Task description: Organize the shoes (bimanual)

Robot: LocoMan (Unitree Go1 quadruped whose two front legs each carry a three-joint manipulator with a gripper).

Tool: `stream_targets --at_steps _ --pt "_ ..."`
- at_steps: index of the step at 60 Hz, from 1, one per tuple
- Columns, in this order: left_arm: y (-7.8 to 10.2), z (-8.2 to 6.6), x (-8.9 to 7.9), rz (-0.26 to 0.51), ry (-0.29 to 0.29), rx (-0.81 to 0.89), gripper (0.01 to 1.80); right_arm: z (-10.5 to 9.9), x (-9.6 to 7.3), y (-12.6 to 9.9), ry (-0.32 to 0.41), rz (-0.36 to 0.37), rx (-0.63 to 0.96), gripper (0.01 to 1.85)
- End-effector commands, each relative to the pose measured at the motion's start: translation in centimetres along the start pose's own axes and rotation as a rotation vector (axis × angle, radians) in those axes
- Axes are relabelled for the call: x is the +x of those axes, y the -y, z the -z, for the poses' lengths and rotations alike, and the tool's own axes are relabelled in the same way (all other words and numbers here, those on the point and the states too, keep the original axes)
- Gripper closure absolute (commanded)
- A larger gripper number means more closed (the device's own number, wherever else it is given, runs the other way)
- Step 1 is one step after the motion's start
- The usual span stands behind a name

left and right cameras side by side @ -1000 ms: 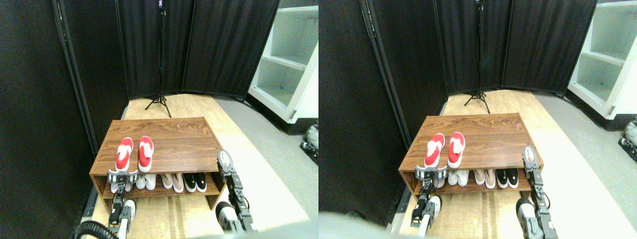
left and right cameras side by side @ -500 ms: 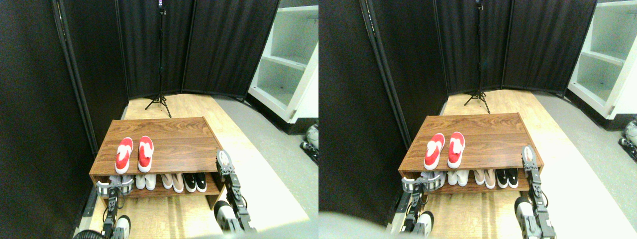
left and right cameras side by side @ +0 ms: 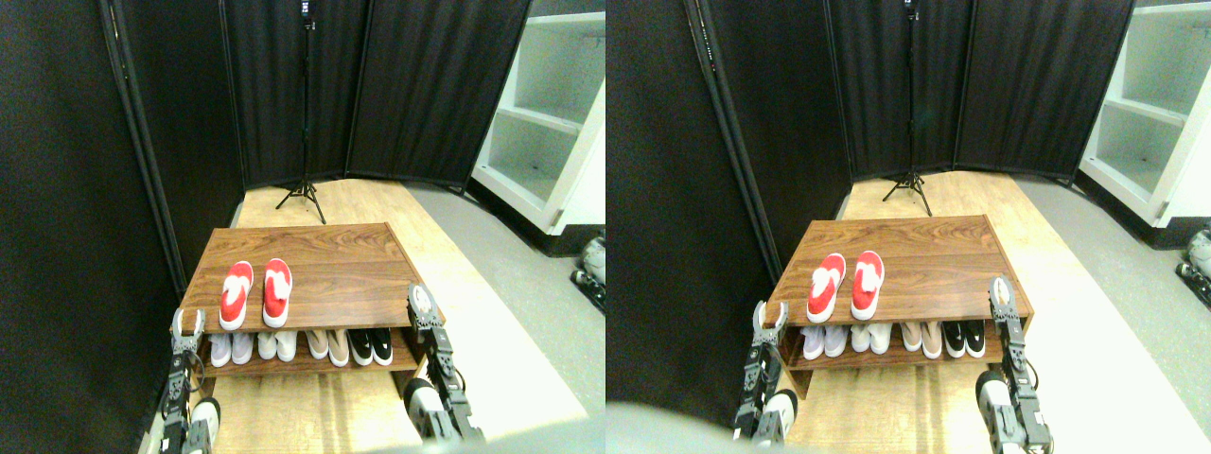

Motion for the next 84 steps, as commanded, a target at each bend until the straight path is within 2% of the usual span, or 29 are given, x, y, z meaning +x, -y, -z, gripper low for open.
stream_targets --at_steps 1,4,9,16,20,27,30,33,37,43,53,60,70,75,77,84 --pt "0.3 -0.4 1.5 0.032 0.052 0.000 1.80 0.1 0.3 -0.6 -0.006 -0.026 0.003 1.85" --pt "0.5 -0.4 2.2 0.029 0.056 0.017 1.80 0.1 0.3 -0.6 -0.006 -0.024 0.007 1.85" --pt "0.2 -0.8 3.6 0.046 0.020 0.088 1.80 0.1 0.3 -0.7 -0.006 -0.027 0.006 1.85" --pt "-0.2 -0.8 4.9 0.018 0.030 0.090 1.80 0.0 0.4 -0.6 -0.003 -0.032 0.014 1.85" --pt "-0.3 -0.5 5.7 0.000 0.040 0.078 1.80 0.0 0.4 -0.6 -0.002 -0.033 0.014 1.85" --pt "-0.9 0.1 6.9 -0.044 0.009 0.122 1.80 -0.1 0.5 -0.5 0.004 -0.041 -0.008 1.85" --pt "-1.2 0.4 7.2 -0.049 0.013 0.135 1.80 -0.1 0.5 -0.5 0.006 -0.042 -0.011 1.85" --pt "-1.5 0.7 7.7 -0.012 -0.027 0.218 1.80 -0.2 0.5 -0.5 0.005 -0.044 -0.002 1.85" --pt "-1.4 1.4 7.9 -0.059 -0.013 0.215 1.80 -0.2 0.6 -0.5 0.007 -0.039 0.009 1.85" --pt "-1.9 2.0 8.2 -0.083 -0.046 0.210 1.80 -0.2 0.6 -0.5 0.007 -0.038 0.009 1.85" --pt "-2.2 3.3 8.1 -0.083 -0.060 0.223 1.80 -0.2 0.7 -0.5 0.013 -0.038 0.005 1.85" --pt "-1.4 4.4 7.4 -0.126 -0.059 0.192 1.80 -0.1 0.8 -0.5 0.016 -0.042 0.004 1.85" --pt "-1.3 5.5 7.6 -0.123 -0.104 0.151 1.80 0.0 0.9 -0.7 0.024 -0.043 0.032 1.85" --pt "-1.1 6.1 7.6 -0.154 -0.094 0.121 1.80 0.0 0.9 -0.8 0.030 -0.038 0.008 1.85" --pt "-1.0 6.4 7.6 -0.167 -0.107 0.097 1.80 0.0 0.9 -0.8 0.029 -0.041 0.007 1.85" --pt "-0.8 7.2 7.8 -0.149 -0.123 0.081 1.80 0.0 0.9 -0.8 0.040 -0.037 -0.005 1.85"
